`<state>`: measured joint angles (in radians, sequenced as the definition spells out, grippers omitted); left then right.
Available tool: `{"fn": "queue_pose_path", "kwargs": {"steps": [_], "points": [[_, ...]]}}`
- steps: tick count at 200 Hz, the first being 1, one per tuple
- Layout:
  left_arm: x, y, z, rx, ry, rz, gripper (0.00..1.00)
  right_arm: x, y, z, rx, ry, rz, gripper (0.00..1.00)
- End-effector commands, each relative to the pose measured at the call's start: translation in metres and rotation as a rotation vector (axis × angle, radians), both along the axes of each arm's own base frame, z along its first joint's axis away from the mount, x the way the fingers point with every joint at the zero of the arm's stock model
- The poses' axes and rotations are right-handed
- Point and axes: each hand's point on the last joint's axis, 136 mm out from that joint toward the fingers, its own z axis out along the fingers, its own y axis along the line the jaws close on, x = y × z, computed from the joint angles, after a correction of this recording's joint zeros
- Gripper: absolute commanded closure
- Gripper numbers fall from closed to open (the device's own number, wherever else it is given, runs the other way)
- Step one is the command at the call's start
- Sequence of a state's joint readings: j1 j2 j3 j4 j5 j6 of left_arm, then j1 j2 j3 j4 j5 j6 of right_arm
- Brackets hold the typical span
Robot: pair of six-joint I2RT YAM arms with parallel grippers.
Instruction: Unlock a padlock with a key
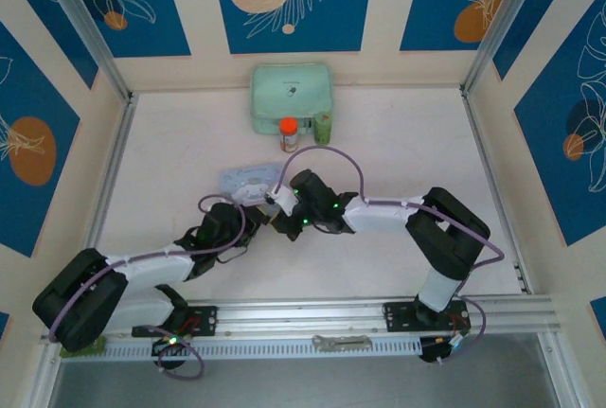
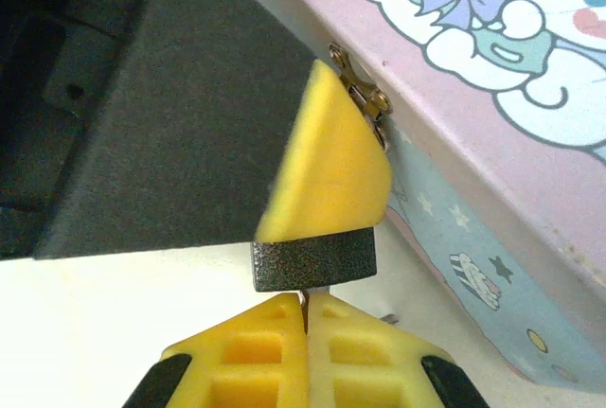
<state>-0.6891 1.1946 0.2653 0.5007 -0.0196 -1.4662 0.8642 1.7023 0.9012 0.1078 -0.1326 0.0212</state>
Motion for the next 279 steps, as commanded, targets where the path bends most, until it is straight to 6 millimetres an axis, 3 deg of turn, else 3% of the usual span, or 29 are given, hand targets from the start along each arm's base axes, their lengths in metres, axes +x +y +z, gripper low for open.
{"fn": "queue_pose_path", "kwargs": {"steps": [1,75,121,165,252,279], "points": [[0.001,-0.025,0.046,-0.137,-0.085,-0.09,1.0,-0.001,-0.003,0.011,0.073,0.077,0.01,1.0],[0.0,-0.037,0.056,-0.14,-0.116,-0.166,1.0,0.0,-0.005,0.007,0.107,0.26,0.026,1.0],[-0.001,-0.03,0.047,-0.12,-0.065,-0.135,1.0,0.003,-0.01,0.006,0.007,0.109,-0.001,1.0],[0.001,-0.022,0.049,-0.091,-0.064,-0.105,1.0,0.0,-0.015,0.007,-0.072,-0.006,-0.018,0.71],[0.0,-0.016,0.043,-0.047,-0.053,-0.095,1.0,-0.016,-0.011,0.041,-0.012,-0.024,-0.012,0.6],[0.001,-0.016,0.044,-0.044,-0.06,-0.096,1.0,-0.019,-0.01,0.034,-0.037,-0.017,-0.009,0.59]]}}
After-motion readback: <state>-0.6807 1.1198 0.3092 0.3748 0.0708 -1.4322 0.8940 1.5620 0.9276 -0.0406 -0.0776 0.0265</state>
